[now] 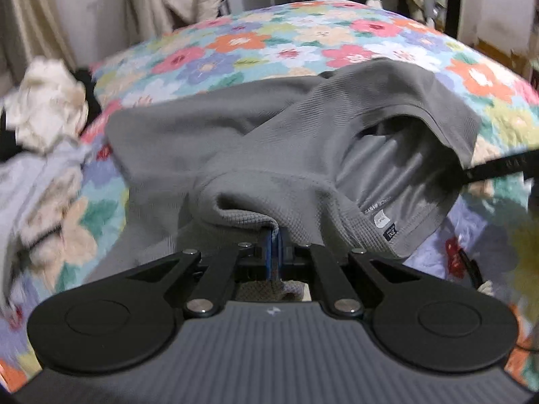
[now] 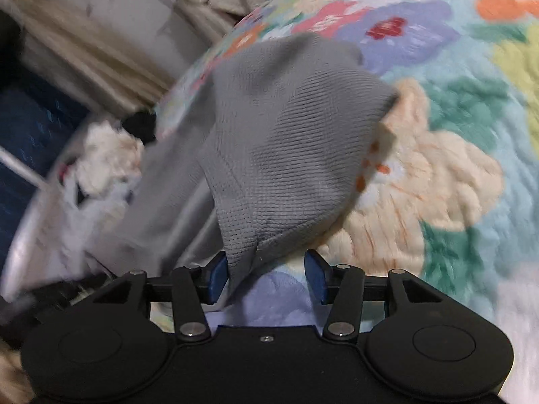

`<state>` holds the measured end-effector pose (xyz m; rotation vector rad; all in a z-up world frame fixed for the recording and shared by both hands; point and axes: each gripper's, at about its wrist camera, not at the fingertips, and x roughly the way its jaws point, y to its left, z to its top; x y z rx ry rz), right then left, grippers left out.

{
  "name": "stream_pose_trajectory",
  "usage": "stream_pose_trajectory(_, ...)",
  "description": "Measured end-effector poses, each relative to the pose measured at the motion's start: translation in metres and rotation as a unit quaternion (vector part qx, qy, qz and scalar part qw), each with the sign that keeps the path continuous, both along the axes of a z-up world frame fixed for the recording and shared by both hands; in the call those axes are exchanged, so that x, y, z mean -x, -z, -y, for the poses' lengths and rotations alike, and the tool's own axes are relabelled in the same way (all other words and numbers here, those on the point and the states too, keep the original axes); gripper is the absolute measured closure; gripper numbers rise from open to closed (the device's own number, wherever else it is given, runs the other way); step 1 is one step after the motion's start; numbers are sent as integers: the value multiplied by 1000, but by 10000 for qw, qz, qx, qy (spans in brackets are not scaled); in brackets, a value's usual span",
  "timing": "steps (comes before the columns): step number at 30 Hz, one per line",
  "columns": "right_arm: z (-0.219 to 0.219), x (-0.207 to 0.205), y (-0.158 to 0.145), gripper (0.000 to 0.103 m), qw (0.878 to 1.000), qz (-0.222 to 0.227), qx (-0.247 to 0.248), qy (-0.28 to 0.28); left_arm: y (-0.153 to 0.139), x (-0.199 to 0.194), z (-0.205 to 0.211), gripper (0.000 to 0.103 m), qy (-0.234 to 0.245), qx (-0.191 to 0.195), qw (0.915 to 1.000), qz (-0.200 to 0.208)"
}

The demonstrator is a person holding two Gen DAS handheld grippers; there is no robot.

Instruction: Fold clothes

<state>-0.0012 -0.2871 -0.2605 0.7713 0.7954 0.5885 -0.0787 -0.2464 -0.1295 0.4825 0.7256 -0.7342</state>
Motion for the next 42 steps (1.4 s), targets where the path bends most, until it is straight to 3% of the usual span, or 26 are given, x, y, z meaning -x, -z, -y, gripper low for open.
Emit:
stream_pose_trajectory(2, -5, -5, -5, 50, 9994, 192, 274, -33, 1, 1, 2, 100, 19, -24, 10000, 14)
stream_pose_trajectory(4, -9, -9, -9, 58, 9981, 343, 517, -35, 1, -1, -1, 100, -53, 21, 9999, -92)
stream_pose_trajectory(6, -12, -14, -15, 87, 9961, 462, 753, -25, -1, -2, -5, 100, -75, 36, 9999, -135)
stream_pose_trajectory(8, -8, -9, -24, 90, 9954, 583, 752, 86, -7, 0, -8, 100, -48, 1, 10000, -70)
stream_pose_trajectory(14, 20, 24, -56, 91, 9926, 910, 527, 605, -38, 5, -20, 100, 123, 239, 9995, -178)
stream_pose_trajectory(21, 65, 33, -74, 91, 9895, 1052, 391, 905, -67, 11, -27, 100, 318, 643, 9967, -369)
stream_pose_trajectory(24, 68, 33, -71, 91, 9901, 1092, 200, 854, -64, 6, -26, 100, 268, 658, 9964, -457)
stream_pose_trajectory(33, 58, 30, -55, 91, 9928, 923, 257, 713, -37, 3, -2, 95, 460, 410, 9961, -625)
stream_pose_trajectory(38, 58, 31, -56, 90, 9924, 976, 323, 680, -21, 3, 10, 74, 618, 271, 9949, -748)
stream_pose_trajectory(41, 58, 32, -53, 90, 9926, 959, 355, 658, -14, 5, 15, 77, 664, 248, 9945, -774)
stream_pose_trajectory(42, 58, 32, -53, 90, 9925, 958, 372, 658, -14, 6, 15, 89, 664, 270, 9943, -792)
